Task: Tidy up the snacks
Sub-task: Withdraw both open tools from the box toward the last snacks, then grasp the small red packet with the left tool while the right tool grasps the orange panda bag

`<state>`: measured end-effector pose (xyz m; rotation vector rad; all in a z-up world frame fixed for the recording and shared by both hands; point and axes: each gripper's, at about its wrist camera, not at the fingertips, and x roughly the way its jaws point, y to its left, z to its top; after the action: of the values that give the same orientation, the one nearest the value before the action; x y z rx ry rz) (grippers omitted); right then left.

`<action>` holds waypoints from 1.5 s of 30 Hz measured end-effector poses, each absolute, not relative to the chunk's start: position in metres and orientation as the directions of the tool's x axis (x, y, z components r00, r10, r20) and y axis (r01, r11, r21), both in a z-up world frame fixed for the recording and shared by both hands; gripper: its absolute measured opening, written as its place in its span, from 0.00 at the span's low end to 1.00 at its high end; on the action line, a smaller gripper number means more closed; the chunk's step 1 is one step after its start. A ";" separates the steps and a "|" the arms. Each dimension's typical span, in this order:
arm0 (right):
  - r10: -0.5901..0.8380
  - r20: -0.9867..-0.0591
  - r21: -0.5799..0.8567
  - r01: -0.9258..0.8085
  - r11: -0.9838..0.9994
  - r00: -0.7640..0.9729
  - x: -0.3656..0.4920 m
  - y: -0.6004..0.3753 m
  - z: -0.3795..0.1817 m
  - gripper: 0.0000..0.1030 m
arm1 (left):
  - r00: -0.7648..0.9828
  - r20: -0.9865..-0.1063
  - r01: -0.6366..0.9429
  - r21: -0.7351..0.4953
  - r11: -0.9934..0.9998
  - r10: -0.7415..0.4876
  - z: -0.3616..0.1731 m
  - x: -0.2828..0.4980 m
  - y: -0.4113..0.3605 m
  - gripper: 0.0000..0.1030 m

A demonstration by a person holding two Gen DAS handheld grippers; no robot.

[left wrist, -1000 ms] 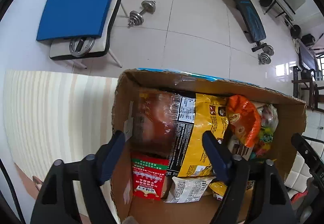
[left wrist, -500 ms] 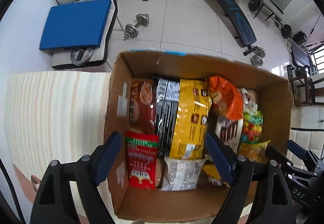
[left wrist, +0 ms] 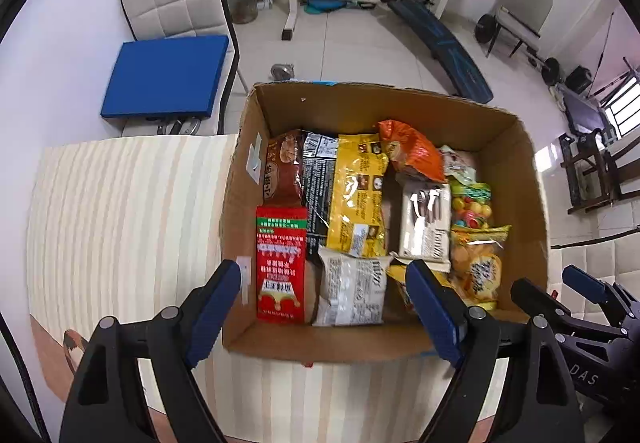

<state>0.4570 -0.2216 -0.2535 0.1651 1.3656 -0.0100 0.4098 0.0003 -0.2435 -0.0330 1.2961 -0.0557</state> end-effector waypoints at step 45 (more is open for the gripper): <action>0.255 -0.954 0.299 0.427 0.853 0.159 0.320 -0.297 -0.338 0.96 | 0.160 -0.983 -0.024 -0.092 0.995 -0.087 -0.331 0.302 0.026 0.90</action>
<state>0.3201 -0.2970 -0.3379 0.5850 1.4307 -0.1341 0.3016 0.0256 -0.3311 -0.0934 1.4104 -0.0447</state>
